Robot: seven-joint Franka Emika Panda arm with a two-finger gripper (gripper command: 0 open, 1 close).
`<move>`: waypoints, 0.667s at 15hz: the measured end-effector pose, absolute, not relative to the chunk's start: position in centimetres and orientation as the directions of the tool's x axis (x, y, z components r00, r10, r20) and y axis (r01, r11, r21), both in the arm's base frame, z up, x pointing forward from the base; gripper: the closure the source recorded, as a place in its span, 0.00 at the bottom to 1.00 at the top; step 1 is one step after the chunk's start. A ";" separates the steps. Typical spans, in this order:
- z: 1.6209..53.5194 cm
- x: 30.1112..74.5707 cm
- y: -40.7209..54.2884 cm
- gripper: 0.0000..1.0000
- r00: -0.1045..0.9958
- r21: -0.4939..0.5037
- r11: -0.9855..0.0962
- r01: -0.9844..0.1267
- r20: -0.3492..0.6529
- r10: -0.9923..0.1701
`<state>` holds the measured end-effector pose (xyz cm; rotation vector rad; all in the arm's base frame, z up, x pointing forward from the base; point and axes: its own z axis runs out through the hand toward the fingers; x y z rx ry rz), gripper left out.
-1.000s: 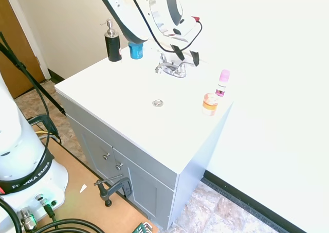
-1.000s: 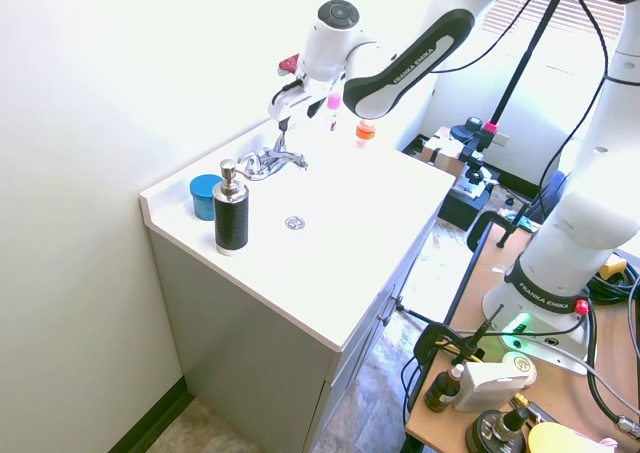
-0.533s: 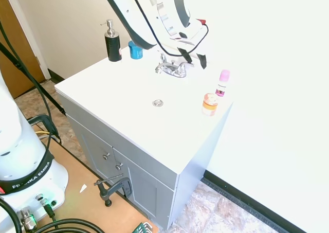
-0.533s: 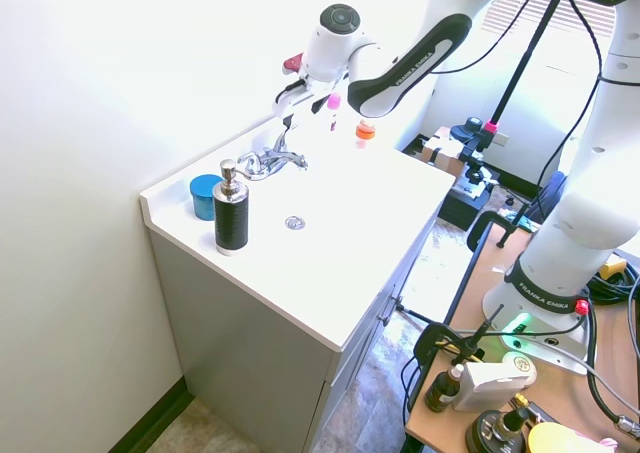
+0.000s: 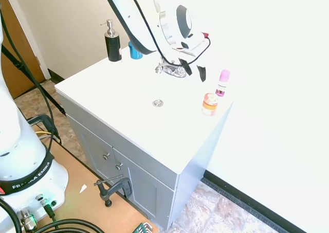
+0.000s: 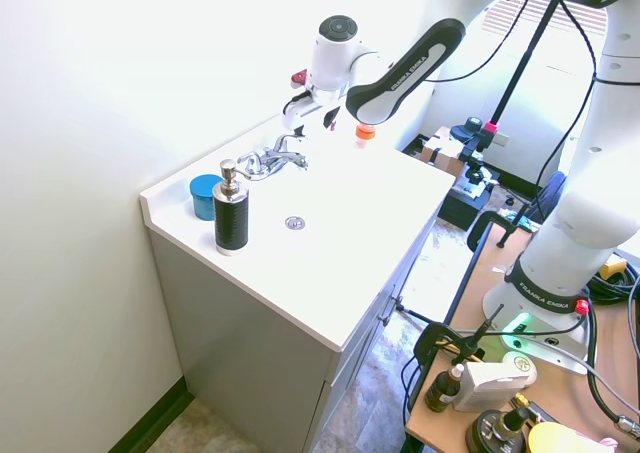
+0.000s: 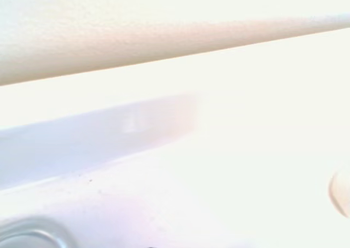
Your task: Turn on the cold water
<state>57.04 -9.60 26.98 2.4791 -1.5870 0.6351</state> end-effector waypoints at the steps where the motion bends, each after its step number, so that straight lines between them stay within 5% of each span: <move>1: 27.1 57.0 -9.1 0.00 0.363 -0.115 -0.438 -0.891 0.398 -0.843; 10: 34.8 52.5 -5.3 0.00 0.361 -0.176 -0.429 -0.886 0.320 -0.876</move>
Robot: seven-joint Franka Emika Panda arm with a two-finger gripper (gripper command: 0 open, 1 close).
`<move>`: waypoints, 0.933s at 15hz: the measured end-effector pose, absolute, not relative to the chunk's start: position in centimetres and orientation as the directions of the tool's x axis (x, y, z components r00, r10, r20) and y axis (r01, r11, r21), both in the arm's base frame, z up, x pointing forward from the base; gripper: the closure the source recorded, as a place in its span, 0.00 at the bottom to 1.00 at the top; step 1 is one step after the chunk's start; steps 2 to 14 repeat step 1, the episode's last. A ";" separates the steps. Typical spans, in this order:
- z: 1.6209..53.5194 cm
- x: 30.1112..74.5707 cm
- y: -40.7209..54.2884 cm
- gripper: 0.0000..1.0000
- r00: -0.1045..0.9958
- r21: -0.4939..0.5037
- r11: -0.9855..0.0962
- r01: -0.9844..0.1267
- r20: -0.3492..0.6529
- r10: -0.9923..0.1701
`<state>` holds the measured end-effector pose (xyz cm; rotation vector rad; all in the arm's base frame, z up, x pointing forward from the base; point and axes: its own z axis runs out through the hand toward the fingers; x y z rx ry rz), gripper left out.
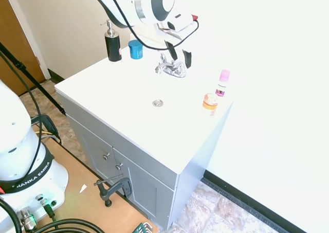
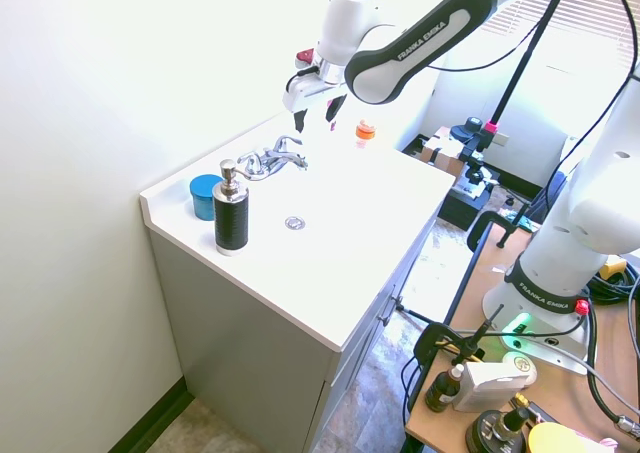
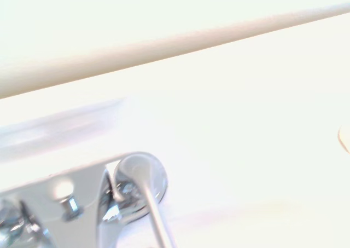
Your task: Turn on the cold water
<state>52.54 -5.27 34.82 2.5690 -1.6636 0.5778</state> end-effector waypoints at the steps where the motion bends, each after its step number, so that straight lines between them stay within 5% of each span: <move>1: 35.6 51.6 -4.4 0.00 0.374 -0.181 -0.438 -0.881 0.301 -0.877; 14: 35.6 51.6 -4.4 0.00 0.374 -0.181 -0.438 -0.881 0.301 -0.877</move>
